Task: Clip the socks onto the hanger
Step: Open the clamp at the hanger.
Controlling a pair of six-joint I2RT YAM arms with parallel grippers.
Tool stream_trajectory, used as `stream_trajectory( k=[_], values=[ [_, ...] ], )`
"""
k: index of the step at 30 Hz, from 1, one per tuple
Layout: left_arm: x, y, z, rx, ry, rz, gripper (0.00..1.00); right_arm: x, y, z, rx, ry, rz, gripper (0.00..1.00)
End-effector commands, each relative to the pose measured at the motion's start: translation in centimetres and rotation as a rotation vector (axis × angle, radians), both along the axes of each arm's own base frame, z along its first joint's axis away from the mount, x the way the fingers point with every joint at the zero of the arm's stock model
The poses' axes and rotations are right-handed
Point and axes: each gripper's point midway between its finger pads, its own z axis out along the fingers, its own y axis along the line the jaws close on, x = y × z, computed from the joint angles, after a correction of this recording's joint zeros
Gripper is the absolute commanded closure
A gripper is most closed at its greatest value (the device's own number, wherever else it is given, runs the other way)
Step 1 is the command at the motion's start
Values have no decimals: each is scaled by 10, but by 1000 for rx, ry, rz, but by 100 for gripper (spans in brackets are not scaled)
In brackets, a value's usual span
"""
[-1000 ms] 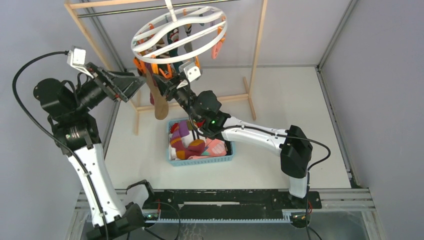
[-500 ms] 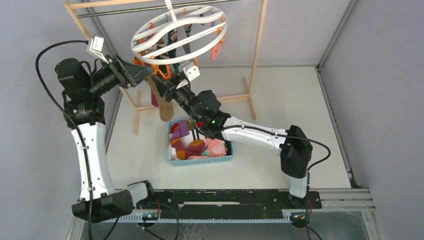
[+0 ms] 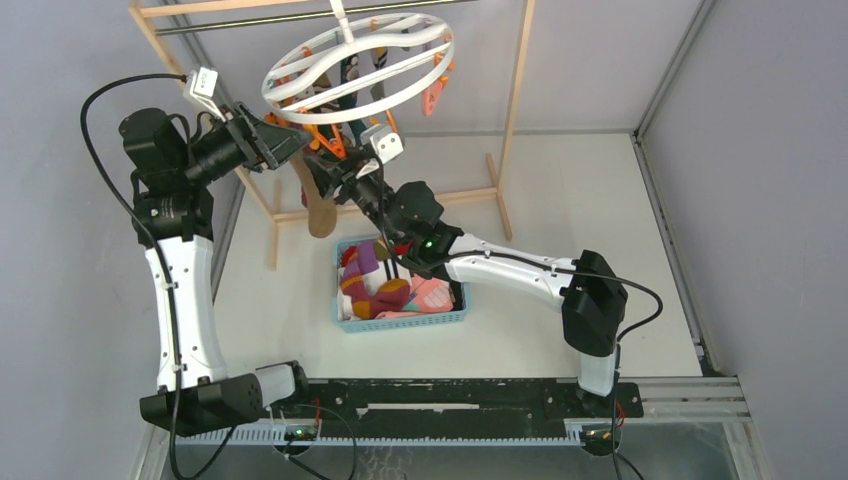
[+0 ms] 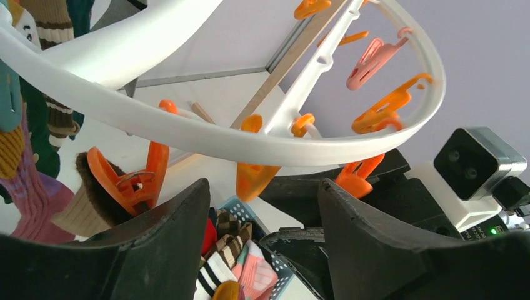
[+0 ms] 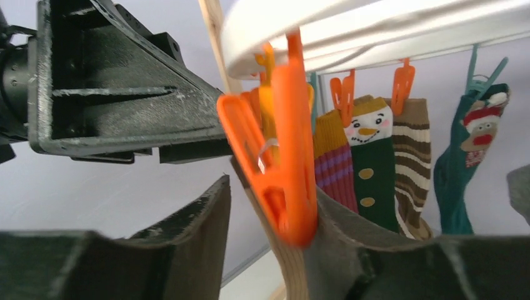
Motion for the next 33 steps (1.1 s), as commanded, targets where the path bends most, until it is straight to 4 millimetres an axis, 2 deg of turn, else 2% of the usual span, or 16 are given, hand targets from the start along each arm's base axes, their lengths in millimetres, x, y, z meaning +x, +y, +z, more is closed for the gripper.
stream_trajectory(
  k=[1,5,9,15,23,25,33],
  values=[
    [-4,0,16,36,-78,7,32,5,-29,27,68,-24,-98,47],
    [-2,-1,15,38,-78,1,32,16,-36,24,69,-41,-162,44],
    [-2,-2,16,39,-84,-10,32,20,-39,33,71,-89,-202,43],
    [-7,-4,18,33,-102,-32,31,21,-31,36,53,-132,-217,39],
    [-8,-6,19,30,-112,-46,30,19,-16,25,47,-157,-248,35],
    [-7,-6,19,27,-108,-47,30,23,-17,23,57,-158,-274,35],
    [-9,-4,22,27,-120,-42,30,30,-17,34,72,-197,-314,41]
  ],
)
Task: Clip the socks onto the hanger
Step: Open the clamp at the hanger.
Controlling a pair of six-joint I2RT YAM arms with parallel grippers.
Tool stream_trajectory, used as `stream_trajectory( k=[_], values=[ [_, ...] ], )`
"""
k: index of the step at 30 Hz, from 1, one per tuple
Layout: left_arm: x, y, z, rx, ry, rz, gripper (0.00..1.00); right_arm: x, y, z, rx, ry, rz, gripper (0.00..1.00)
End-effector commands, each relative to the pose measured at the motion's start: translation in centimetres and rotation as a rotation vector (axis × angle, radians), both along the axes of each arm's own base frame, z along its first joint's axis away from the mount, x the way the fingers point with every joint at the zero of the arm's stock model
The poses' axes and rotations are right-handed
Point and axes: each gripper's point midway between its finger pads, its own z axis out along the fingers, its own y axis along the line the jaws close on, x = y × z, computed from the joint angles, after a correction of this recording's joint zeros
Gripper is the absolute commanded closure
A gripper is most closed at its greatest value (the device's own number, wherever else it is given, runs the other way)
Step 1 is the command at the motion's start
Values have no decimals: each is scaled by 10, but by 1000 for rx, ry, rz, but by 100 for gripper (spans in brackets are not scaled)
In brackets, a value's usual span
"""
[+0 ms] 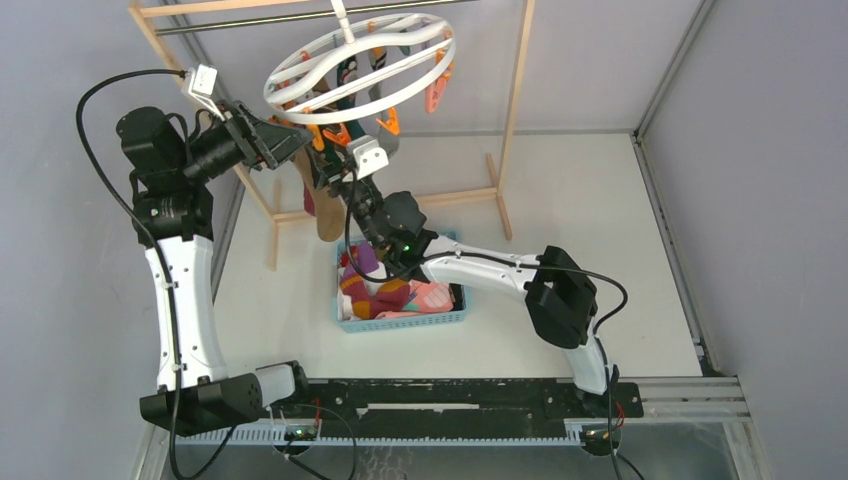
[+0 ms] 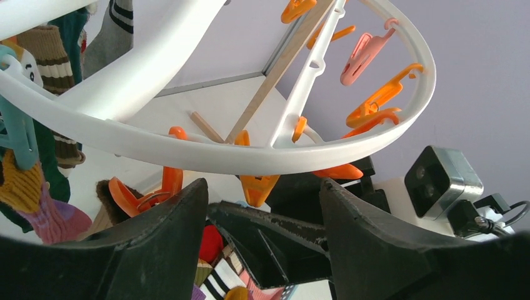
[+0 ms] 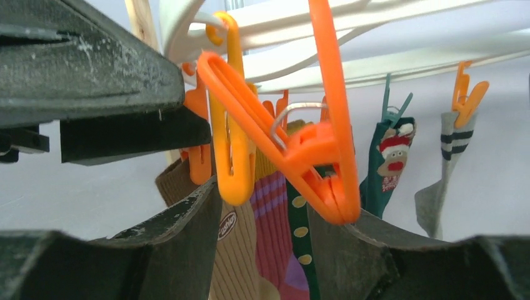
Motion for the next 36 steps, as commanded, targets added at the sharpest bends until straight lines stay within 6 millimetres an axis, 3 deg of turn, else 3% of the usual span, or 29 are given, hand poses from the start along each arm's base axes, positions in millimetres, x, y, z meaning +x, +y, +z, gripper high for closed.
stream_trajectory(
  k=[1,14,20,36],
  values=[
    [-10,-2,16,7,-66,-13,30,-4,-15,50,98,-85,-40,42],
    [-10,4,16,-9,-63,-7,30,-7,-5,51,65,-118,-46,57],
    [-12,8,18,-16,-68,0,30,-10,-1,49,49,-132,-52,46],
    [-15,9,18,-13,-77,0,31,-6,6,51,65,-128,-65,38]
  ],
)
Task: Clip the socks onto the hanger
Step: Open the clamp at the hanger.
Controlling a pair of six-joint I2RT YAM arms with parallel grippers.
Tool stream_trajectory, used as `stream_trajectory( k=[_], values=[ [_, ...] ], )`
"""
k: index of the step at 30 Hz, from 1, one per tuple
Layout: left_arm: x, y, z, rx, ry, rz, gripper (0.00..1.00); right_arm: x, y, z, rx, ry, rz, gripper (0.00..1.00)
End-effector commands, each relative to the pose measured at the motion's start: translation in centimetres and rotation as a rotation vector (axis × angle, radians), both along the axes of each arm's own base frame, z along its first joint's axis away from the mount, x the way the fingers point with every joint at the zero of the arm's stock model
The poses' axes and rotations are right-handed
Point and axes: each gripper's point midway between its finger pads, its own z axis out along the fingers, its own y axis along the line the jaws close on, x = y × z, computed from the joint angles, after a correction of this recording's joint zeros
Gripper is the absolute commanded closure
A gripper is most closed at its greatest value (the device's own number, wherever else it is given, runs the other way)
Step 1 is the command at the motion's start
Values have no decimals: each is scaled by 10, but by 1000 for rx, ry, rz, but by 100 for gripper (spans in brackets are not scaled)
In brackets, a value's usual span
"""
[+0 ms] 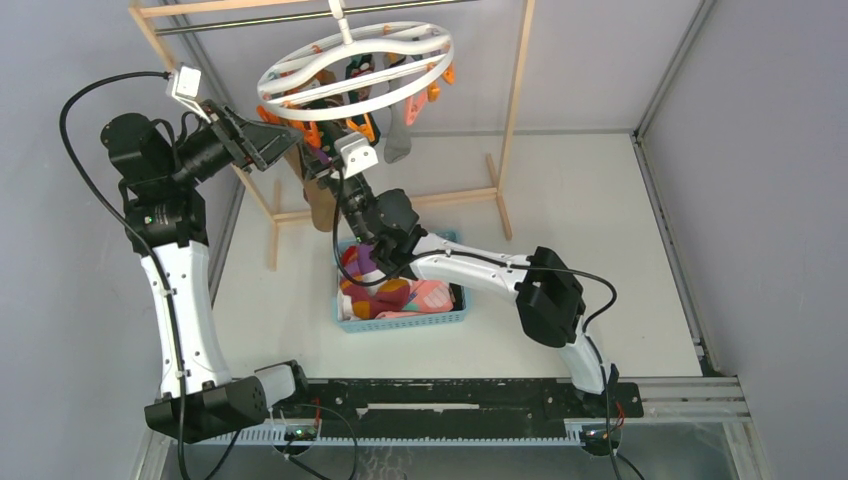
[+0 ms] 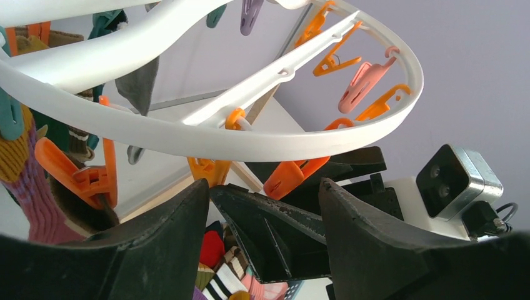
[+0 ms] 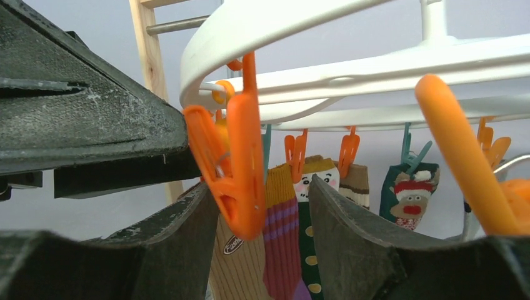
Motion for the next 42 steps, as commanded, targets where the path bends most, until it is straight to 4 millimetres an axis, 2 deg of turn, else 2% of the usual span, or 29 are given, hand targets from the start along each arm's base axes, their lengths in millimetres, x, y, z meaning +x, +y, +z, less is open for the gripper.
stream_trajectory(
  k=[1,15,20,24,27,35,42],
  values=[
    [-8,-2,6,5,-36,-12,31,-5,0,18,44,-30,-8,39],
    [-14,5,15,6,-55,14,33,1,14,21,33,-50,-54,38],
    [-17,8,17,8,-59,23,33,1,7,26,56,-55,-82,51],
    [-16,9,15,4,-51,28,33,-3,5,26,59,-53,-62,72],
    [-15,9,14,-1,-45,30,33,-9,4,25,59,-54,-39,82],
    [-16,6,21,-45,-46,4,35,-24,4,25,79,-28,54,92],
    [-17,-1,15,-63,-29,-20,43,-38,-4,30,139,8,163,93]
  ],
)
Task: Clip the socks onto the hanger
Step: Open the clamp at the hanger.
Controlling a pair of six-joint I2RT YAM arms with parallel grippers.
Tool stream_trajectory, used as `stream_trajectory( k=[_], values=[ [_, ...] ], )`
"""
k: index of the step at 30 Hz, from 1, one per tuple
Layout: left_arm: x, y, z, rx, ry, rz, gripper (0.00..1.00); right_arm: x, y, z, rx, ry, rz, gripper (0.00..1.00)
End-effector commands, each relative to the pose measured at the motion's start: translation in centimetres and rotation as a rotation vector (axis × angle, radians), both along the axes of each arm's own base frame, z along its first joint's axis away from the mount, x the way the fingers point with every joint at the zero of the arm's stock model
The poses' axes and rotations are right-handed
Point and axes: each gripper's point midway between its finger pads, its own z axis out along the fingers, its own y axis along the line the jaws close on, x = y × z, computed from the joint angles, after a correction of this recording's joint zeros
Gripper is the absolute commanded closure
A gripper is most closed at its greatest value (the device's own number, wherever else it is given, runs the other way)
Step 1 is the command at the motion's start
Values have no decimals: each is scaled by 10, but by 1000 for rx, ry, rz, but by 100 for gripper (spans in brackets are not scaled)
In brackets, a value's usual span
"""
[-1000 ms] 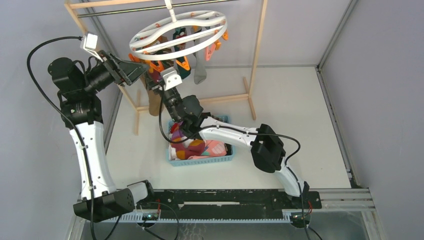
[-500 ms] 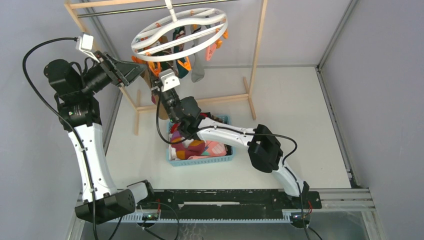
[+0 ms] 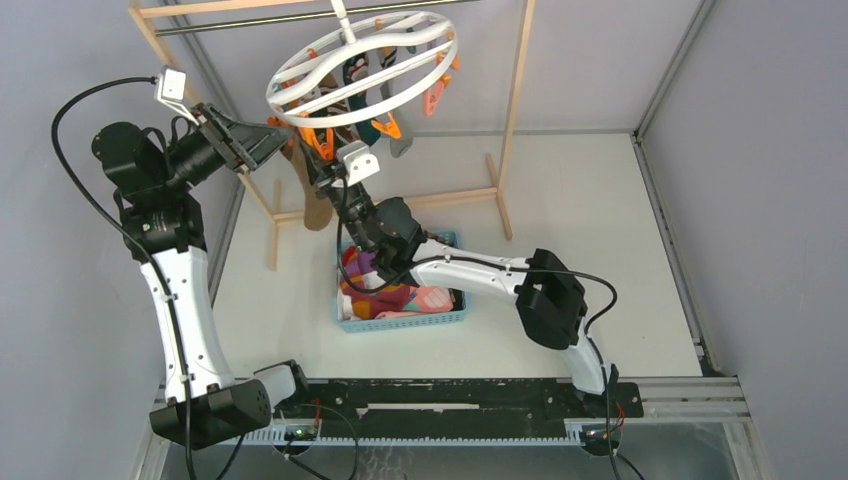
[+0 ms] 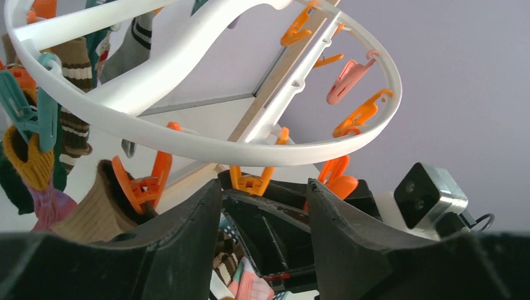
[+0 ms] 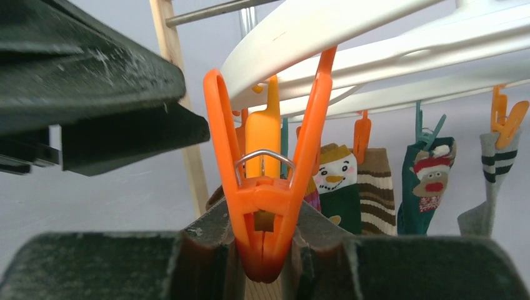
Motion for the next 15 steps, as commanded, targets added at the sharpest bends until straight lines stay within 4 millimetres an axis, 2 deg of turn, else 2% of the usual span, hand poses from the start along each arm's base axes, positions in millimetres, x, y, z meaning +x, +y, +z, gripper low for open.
stream_trajectory(
  k=[1,7,15],
  values=[
    [-11,-11,6,-2,-33,-40,44,-30,-14,45,122,-23,126,93],
    [-8,-19,4,-5,-31,-48,45,-37,-14,47,123,-26,161,93],
    [3,-18,-1,-3,-22,-28,43,-39,-10,45,105,-28,180,94]
  ],
)
